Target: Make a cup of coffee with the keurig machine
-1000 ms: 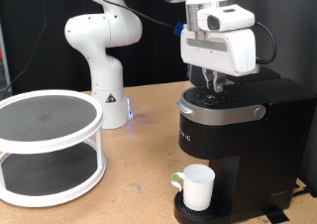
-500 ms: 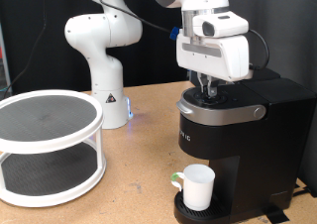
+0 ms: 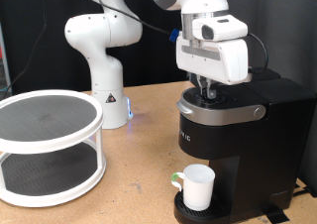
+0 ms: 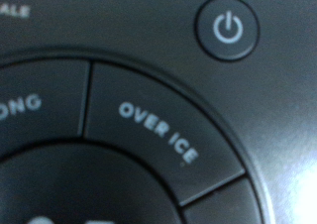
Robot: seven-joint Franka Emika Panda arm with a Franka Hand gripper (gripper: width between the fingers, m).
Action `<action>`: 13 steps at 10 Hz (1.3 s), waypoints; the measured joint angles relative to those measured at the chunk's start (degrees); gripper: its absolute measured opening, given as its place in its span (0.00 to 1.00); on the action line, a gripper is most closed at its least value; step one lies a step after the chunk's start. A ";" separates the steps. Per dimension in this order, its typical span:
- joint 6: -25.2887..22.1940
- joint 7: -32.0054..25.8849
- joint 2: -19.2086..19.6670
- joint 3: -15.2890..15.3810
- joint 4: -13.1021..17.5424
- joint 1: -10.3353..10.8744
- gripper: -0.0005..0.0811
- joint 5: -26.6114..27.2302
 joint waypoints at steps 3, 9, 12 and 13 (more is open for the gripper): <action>-0.06 -0.16 0.04 0.00 -0.06 0.00 0.01 0.00; -3.53 0.07 0.98 -0.07 1.54 -0.13 0.01 -0.07; -4.08 0.13 1.37 -0.10 2.14 -0.14 0.01 0.26; -3.93 -0.31 1.33 -0.22 2.09 -0.14 0.01 1.15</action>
